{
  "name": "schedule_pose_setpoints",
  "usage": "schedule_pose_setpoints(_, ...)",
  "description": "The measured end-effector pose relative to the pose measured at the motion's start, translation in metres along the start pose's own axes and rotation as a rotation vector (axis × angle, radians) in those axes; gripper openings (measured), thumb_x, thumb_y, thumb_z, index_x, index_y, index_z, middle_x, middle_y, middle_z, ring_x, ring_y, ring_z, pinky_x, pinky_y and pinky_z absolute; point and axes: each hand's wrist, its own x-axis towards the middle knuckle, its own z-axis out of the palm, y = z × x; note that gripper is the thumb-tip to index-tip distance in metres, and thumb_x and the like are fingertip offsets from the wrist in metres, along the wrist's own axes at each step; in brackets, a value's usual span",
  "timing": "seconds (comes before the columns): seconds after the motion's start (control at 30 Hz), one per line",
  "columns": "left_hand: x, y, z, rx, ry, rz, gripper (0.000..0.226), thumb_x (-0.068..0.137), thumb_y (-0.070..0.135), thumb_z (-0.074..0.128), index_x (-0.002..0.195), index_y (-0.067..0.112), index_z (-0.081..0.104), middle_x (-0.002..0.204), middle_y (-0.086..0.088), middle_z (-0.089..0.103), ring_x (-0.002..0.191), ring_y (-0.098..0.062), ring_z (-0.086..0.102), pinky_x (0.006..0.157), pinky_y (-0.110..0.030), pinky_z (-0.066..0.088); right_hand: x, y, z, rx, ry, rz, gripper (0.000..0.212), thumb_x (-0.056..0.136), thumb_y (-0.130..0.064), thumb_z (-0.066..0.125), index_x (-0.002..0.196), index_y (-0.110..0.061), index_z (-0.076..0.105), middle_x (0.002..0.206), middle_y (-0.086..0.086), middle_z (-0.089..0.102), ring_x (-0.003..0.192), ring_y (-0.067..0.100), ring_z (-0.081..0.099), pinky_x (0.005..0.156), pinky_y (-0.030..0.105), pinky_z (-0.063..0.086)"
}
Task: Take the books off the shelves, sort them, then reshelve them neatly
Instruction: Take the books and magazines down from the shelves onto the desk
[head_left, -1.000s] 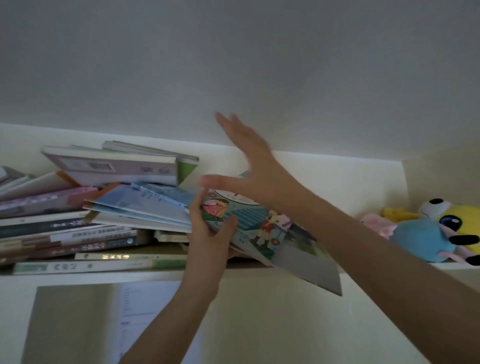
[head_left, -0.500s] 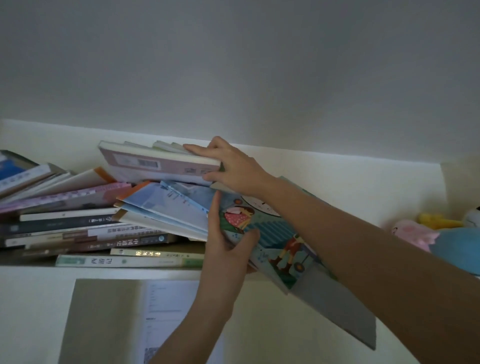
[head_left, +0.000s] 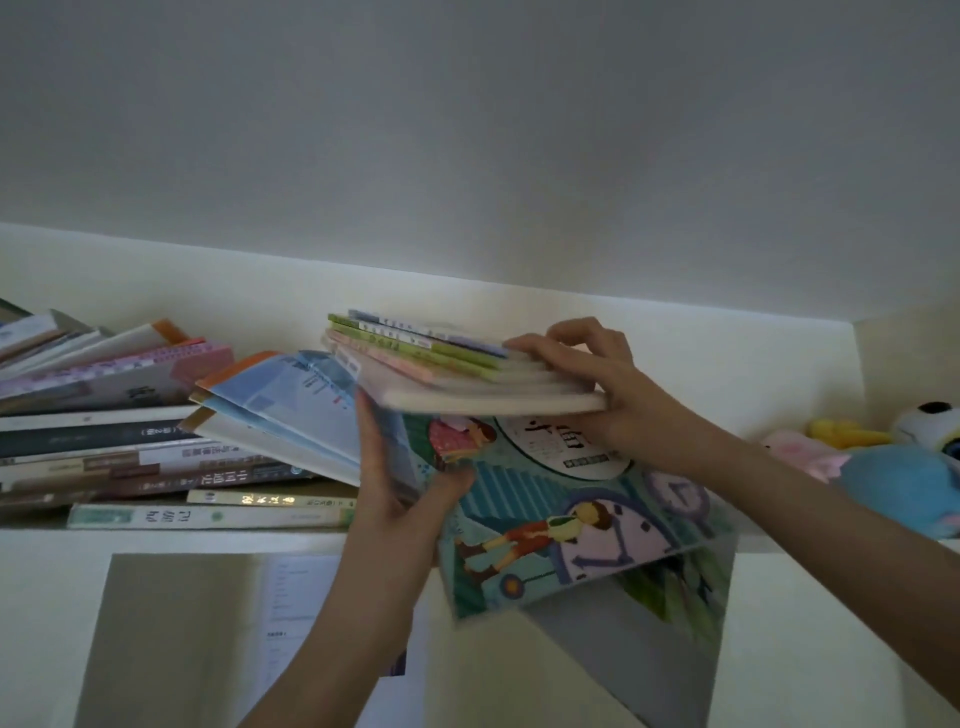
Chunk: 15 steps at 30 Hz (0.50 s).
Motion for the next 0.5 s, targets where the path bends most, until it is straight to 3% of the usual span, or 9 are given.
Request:
schedule_pose_setpoints(0.1, -0.002, 0.004, -0.003, 0.022, 0.038, 0.003, 0.103, 0.057, 0.033, 0.083, 0.142, 0.050, 0.027, 0.134, 0.004, 0.056, 0.113, -0.025, 0.060, 0.088, -0.054, 0.052, -0.019, 0.002, 0.000, 0.050, -0.028, 0.036, 0.060, 0.080, -0.048, 0.060, 0.134, -0.058, 0.035, 0.144, -0.017, 0.023, 0.140, 0.012, 0.015, 0.119, 0.048, 0.014)
schedule_pose_setpoints(0.2, -0.005, 0.005, -0.001, 0.058, 0.058, 0.067, 0.108, 0.061, 0.035, 0.075, 0.138, 0.063, 0.005, 0.139, 0.014, 0.048, 0.119, -0.015, 0.055, 0.094, -0.049, 0.049, -0.025, -0.003, -0.012, 0.066, -0.148, 0.026, 0.073, 0.078, -0.032, 0.076, 0.138, -0.050, 0.038, 0.151, -0.020, 0.023, 0.140, -0.011, 0.007, 0.122, 0.039, 0.001)
schedule_pose_setpoints(0.23, -0.006, 0.006, -0.001, 0.058, 0.054, 0.071, 0.102, 0.068, 0.032, 0.068, 0.137, 0.064, 0.000, 0.137, 0.019, 0.045, 0.113, -0.003, 0.056, 0.089, -0.037, 0.053, -0.026, -0.004, -0.016, 0.092, -0.179, 0.044, 0.076, 0.078, -0.025, 0.078, 0.137, -0.049, 0.038, 0.151, -0.023, 0.023, 0.138, -0.014, 0.008, 0.122, 0.038, 0.005)
schedule_pose_setpoints(0.3, -0.009, 0.007, -0.003, 0.066, 0.046, 0.072, 0.092, 0.077, 0.031, 0.059, 0.135, 0.063, -0.004, 0.126, 0.027, 0.043, 0.089, 0.017, 0.055, 0.067, -0.013, 0.053, -0.033, -0.001, -0.023, 0.147, -0.238, 0.082, 0.080, 0.075, -0.024, 0.081, 0.137, -0.052, 0.039, 0.151, -0.026, 0.021, 0.142, -0.005, 0.010, 0.120, 0.045, 0.019)
schedule_pose_setpoints(0.33, -0.010, 0.008, -0.002, 0.068, 0.040, 0.058, 0.089, 0.077, 0.036, 0.060, 0.132, 0.065, -0.003, 0.126, 0.027, 0.043, 0.087, 0.017, 0.055, 0.064, -0.012, 0.052, -0.038, 0.000, -0.026, 0.175, -0.286, 0.104, 0.080, 0.072, -0.031, 0.082, 0.136, -0.054, 0.040, 0.151, -0.028, 0.018, 0.143, 0.000, 0.010, 0.118, 0.047, 0.023)
schedule_pose_setpoints(0.4, -0.012, 0.007, -0.002, 0.064, 0.023, 0.081, 0.087, 0.080, 0.037, 0.068, 0.129, 0.067, 0.003, 0.133, 0.023, 0.043, 0.101, 0.007, 0.056, 0.074, -0.022, 0.055, -0.046, -0.001, -0.030, 0.259, -0.360, 0.142, 0.068, 0.068, -0.056, 0.076, 0.130, -0.058, 0.047, 0.149, -0.031, 0.018, 0.143, 0.004, 0.014, 0.114, 0.043, 0.030)
schedule_pose_setpoints(0.47, -0.004, 0.005, -0.006, 0.076, 0.004, 0.118, 0.092, 0.076, 0.021, 0.067, 0.143, 0.050, 0.010, 0.132, 0.023, 0.046, 0.105, 0.006, 0.056, 0.080, -0.021, 0.053, -0.044, -0.004, -0.025, 0.343, -0.218, 0.176, 0.050, 0.068, -0.076, 0.060, 0.114, -0.056, 0.061, 0.140, -0.028, 0.036, 0.135, 0.003, 0.031, 0.105, 0.030, 0.042)
schedule_pose_setpoints(0.5, 0.004, 0.009, -0.004, 0.072, 0.009, 0.123, 0.093, 0.069, 0.025, 0.069, 0.147, 0.036, 0.018, 0.135, 0.018, 0.047, 0.108, 0.005, 0.056, 0.087, -0.022, 0.051, -0.040, -0.006, -0.021, 0.359, -0.088, 0.208, 0.042, 0.071, -0.077, 0.055, 0.106, -0.055, 0.066, 0.132, -0.023, 0.045, 0.129, 0.005, 0.039, 0.100, 0.027, 0.046)
